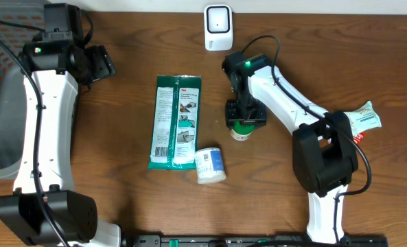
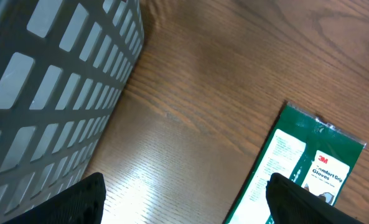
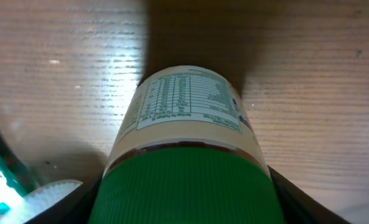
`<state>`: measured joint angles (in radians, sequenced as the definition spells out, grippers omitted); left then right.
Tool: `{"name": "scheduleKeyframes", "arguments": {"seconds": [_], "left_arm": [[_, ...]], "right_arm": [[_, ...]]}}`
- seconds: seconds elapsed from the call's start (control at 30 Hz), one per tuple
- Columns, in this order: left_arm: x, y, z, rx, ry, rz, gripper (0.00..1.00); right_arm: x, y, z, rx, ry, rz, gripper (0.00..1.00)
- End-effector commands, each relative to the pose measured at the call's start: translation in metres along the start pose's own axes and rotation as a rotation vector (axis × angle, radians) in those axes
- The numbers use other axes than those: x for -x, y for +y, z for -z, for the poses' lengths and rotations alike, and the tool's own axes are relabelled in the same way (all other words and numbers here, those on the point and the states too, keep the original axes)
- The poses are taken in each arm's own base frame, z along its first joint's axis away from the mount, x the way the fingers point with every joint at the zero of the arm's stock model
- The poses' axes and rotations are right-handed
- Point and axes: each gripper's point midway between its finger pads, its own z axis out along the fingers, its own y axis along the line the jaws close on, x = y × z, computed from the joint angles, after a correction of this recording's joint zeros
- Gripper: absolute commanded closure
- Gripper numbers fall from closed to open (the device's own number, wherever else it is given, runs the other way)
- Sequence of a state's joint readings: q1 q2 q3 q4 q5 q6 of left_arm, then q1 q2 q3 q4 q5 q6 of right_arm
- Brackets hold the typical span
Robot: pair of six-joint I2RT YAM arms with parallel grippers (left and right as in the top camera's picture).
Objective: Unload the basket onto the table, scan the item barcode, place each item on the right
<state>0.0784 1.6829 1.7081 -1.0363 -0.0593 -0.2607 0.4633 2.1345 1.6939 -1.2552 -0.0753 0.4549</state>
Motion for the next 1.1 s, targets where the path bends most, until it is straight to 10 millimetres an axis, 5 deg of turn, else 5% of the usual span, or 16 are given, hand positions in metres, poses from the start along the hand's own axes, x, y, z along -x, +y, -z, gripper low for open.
{"name": "scheduleKeyframes", "arguments": {"seconds": [0.0,0.33,0.57,0.77,0.9,1.0,1.07], "left_arm": [[0.004,0.005,0.007,0.013,-0.022,0.001,0.18],[0.004,0.005,0.007,0.013,-0.022,0.001,0.18],[0.004,0.005,0.007,0.013,-0.022,0.001,0.18],[0.004,0.005,0.007,0.013,-0.022,0.002,0.18],[0.004,0.005,0.007,0.013,-0.022,0.001,0.18],[0.004,0.005,0.007,0.013,-0.022,0.001,0.18],[0.004,0.005,0.007,0.013,-0.022,0.001,0.18]], "right_arm": [[0.011,0.004,0.022,0.033,-0.063,-0.004,0.5],[0.021,0.004,0.051,0.062,-0.131,0.049,0.53],[0.049,0.019,0.128,0.115,-0.355,0.179,0.67],[0.071,0.011,0.208,0.011,-0.66,0.161,0.8],[0.067,0.007,0.238,-0.057,-0.772,0.161,0.82],[0.061,0.004,0.251,-0.107,-0.816,0.156,0.97],[0.056,0.009,0.255,-0.1,-0.829,0.167,0.99]]}}
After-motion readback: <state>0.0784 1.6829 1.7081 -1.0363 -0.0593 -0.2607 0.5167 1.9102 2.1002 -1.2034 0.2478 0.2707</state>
